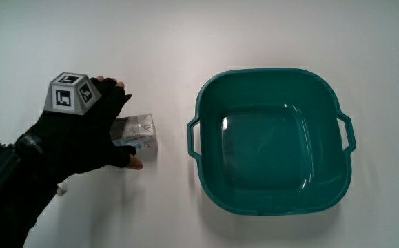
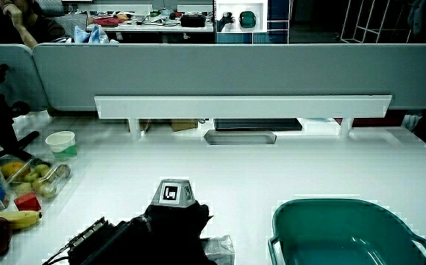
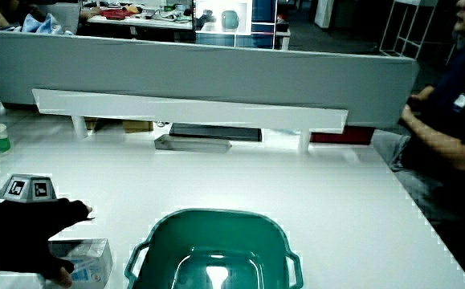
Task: Pick milk from desk
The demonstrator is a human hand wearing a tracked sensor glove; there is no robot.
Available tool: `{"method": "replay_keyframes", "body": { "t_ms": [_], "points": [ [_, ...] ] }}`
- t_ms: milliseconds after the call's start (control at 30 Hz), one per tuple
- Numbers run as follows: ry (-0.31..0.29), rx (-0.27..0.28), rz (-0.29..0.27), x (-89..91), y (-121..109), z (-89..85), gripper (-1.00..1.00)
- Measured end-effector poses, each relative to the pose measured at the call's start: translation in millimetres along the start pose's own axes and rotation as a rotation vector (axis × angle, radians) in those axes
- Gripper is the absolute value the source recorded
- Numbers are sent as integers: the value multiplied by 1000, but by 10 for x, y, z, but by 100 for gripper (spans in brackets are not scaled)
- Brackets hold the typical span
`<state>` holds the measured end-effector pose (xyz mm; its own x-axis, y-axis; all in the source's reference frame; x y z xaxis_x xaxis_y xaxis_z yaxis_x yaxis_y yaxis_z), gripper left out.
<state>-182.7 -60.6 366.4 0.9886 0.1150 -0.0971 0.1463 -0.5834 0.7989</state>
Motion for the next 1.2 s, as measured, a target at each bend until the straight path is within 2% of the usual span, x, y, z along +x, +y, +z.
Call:
{"method": "replay_keyframes", "body": {
  "t_ms": [100, 167, 367, 400, 500, 600, 767, 1033, 1200],
  "points": [
    [4, 5, -14, 15, 60, -31, 0],
    [1, -6, 0, 43, 66, -34, 0],
    [-18, -42, -1, 34, 201, -136, 0],
    [-22, -33, -5, 18, 249, -169, 0],
    [-21, -60, 0, 28, 307, -213, 0],
    [-30, -60, -12, 14, 381, -273, 0],
    [-30, -88, 3, 10, 443, -334, 0],
    [-34, -86, -6, -2, 477, -365, 0],
    [-61, -43, -34, -11, 469, -353, 3]
  ]
}}
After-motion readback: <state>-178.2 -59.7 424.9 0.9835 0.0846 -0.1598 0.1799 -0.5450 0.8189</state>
